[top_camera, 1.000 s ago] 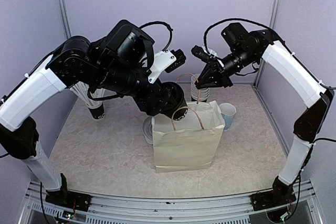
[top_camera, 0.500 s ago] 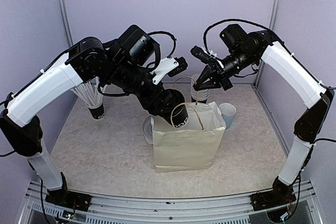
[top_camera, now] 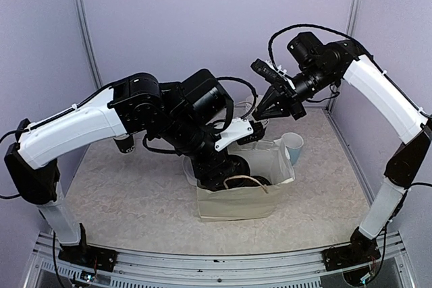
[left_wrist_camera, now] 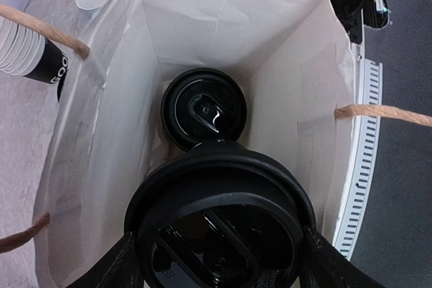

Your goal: Pack the takeout coffee

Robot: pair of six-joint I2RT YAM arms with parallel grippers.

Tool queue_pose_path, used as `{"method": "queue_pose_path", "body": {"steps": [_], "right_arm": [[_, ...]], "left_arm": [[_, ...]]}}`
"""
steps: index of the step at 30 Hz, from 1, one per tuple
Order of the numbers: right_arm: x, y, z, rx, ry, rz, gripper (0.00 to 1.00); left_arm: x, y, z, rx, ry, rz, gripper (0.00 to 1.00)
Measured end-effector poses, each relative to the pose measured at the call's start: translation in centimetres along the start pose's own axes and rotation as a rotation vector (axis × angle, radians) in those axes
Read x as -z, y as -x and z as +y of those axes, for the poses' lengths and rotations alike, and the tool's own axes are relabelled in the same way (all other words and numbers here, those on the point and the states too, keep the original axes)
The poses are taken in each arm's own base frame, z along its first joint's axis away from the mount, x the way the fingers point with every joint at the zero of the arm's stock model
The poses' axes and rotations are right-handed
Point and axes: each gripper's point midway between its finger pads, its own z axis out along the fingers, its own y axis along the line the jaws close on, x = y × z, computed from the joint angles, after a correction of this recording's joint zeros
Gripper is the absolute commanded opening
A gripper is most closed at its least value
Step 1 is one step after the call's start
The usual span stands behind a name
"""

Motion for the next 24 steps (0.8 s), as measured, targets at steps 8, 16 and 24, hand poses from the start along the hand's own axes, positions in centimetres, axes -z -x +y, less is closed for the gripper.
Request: {"method": "queue_pose_path", "body": {"steps": [8, 16, 24], "right_arm": [[0.3, 0.6, 3.1, 0.000, 0.079, -0.043, 0.29], [1.8, 1.8, 3.8, 0.058, 0.050, -0.064, 0.41], [1.9, 1.8, -0.3, 0.054, -0.064, -0.059, 0.40]], "left_arm": [[-1.7, -1.1, -2.2, -0.080, 0.052, 0.068, 0.52], [-2.5, -2.0, -5.4, -0.172, 0.105, 0.128, 0.52], [-3.3, -3.5, -8.1, -0.206, 0.140, 0.194, 0.51]]}}
